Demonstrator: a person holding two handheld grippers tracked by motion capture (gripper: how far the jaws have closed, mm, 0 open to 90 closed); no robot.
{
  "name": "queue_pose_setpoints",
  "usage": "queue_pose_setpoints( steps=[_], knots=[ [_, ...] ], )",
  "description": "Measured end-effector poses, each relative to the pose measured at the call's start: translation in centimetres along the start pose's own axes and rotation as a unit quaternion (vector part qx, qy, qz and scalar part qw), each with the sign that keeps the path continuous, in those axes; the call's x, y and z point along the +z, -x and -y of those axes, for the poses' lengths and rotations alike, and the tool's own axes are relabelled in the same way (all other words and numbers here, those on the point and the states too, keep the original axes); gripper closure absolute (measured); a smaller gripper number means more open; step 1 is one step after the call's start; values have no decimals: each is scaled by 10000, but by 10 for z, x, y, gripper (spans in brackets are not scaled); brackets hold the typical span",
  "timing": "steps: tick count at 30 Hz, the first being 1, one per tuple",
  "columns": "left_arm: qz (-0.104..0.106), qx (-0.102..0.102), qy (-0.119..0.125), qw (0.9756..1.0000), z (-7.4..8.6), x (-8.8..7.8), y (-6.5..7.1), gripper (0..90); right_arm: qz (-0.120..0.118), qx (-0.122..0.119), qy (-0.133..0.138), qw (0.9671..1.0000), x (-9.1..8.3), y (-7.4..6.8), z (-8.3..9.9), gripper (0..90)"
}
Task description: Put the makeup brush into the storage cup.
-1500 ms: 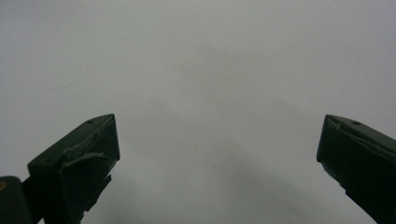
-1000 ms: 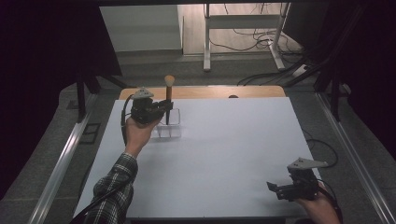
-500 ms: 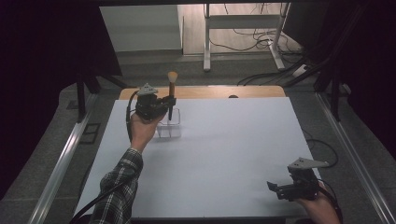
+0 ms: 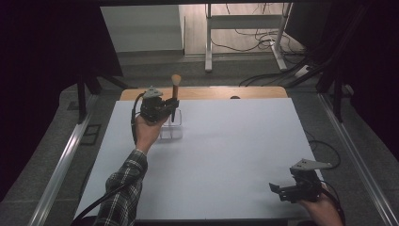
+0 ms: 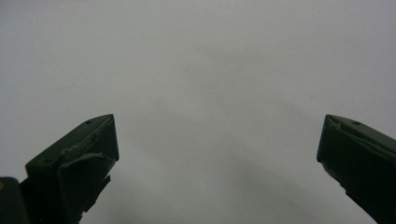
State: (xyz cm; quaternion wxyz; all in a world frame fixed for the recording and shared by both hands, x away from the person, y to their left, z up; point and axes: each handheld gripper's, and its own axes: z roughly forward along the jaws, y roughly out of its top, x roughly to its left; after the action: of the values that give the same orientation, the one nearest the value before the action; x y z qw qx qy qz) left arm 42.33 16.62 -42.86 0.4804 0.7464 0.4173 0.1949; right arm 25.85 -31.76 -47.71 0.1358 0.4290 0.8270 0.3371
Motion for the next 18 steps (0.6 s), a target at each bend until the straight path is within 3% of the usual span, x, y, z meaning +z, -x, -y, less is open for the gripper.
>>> queue_pose_setpoints(
  steps=[18],
  knots=[
    [-150,3,-73,9999,19,12,2,745,-52,-15,-50,10000,1,-1,0,0]
  ],
)
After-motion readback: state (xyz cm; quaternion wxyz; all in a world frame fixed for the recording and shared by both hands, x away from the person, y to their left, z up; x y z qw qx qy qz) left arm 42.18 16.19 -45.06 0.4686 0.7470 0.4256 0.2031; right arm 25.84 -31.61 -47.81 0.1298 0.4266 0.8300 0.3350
